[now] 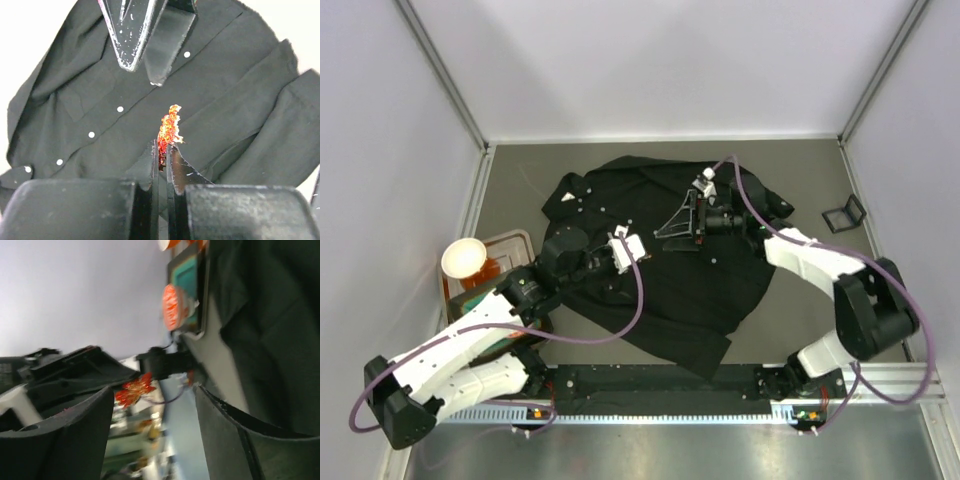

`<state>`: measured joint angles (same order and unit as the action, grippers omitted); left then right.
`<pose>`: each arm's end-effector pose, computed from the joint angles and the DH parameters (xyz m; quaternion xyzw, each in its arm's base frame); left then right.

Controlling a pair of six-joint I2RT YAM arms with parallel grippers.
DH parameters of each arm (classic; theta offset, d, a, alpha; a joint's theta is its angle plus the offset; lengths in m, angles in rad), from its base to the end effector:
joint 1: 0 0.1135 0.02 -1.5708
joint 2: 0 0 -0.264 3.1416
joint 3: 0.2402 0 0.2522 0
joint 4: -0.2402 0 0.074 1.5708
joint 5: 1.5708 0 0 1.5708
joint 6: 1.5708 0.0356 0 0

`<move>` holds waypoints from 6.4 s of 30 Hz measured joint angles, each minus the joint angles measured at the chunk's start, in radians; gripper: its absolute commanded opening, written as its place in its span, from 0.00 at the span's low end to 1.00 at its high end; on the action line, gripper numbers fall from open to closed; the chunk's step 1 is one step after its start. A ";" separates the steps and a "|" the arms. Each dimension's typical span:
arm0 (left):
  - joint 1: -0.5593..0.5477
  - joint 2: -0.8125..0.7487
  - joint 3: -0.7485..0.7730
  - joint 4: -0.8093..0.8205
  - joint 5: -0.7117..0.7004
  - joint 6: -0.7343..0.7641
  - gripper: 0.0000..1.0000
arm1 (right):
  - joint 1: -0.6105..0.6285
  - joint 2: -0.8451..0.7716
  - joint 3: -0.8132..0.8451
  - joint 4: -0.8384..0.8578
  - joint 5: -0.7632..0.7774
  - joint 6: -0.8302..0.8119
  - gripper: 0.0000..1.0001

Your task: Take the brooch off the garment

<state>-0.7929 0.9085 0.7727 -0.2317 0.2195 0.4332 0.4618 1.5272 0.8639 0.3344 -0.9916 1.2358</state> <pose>0.1418 -0.1550 0.3089 0.5222 0.6345 -0.1895 0.5374 0.2794 0.1723 0.2435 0.0137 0.7669 0.6398 0.0478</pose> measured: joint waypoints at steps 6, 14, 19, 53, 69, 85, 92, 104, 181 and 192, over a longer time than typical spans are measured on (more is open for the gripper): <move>0.000 0.091 0.177 -0.129 0.028 -0.219 0.00 | 0.014 -0.165 0.097 -0.421 0.182 -0.550 0.66; 0.026 0.203 0.276 -0.264 0.173 -0.427 0.00 | 0.079 -0.234 0.078 -0.550 0.223 -0.856 0.64; 0.105 0.209 0.275 -0.293 0.293 -0.516 0.00 | 0.071 -0.260 0.066 -0.578 0.239 -0.914 0.64; 0.291 0.196 0.139 -0.059 0.666 -0.866 0.00 | 0.140 -0.209 0.037 -0.266 0.042 -0.638 0.34; 0.315 0.193 0.139 -0.041 0.665 -0.931 0.26 | 0.164 -0.195 0.052 -0.180 0.029 -0.591 0.00; 0.393 0.089 0.003 0.114 0.678 -1.056 0.37 | 0.145 -0.204 -0.007 -0.072 0.049 -0.489 0.00; 0.407 0.092 -0.013 0.240 0.697 -1.178 0.34 | 0.145 -0.212 -0.007 -0.061 0.048 -0.473 0.00; 0.413 0.131 -0.023 0.286 0.747 -1.244 0.34 | 0.144 -0.212 -0.007 -0.037 0.050 -0.463 0.00; 0.420 0.170 -0.013 0.285 0.825 -1.295 0.00 | 0.184 -0.221 0.036 -0.209 0.138 -0.515 0.46; 0.424 0.170 -0.013 0.285 0.839 -1.295 0.00 | 0.184 -0.223 0.042 -0.212 0.137 -0.518 0.48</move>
<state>-0.3691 1.0786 0.7593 0.0528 1.0588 -0.8623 0.6460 1.3041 0.9062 0.1223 -0.8547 0.7174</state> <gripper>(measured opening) 0.028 0.470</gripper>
